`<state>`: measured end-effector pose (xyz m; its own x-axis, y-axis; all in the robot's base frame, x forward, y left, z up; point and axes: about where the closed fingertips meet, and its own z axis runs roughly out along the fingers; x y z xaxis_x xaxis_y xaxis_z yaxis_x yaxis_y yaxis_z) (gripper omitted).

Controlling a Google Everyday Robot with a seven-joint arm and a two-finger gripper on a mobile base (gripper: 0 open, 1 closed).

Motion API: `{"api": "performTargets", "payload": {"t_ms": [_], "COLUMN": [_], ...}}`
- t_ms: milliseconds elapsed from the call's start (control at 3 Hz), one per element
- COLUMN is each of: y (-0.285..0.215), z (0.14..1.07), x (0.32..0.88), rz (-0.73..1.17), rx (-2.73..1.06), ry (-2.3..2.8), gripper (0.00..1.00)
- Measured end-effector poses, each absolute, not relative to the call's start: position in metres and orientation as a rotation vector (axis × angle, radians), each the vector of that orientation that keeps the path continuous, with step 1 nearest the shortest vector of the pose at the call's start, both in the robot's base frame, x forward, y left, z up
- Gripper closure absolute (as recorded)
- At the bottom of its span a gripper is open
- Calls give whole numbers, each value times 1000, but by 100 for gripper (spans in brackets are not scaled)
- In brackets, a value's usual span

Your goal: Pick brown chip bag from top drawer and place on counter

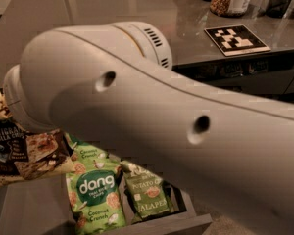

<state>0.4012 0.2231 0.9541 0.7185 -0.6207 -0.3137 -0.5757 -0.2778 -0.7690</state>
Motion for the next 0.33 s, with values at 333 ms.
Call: {"api": "performTargets", "payload": {"t_ms": [333], "y": [225], "z": [959], "x": [397], "rz": [-48], "rx": [-1951], "ry": [911], "gripper": [100]}}
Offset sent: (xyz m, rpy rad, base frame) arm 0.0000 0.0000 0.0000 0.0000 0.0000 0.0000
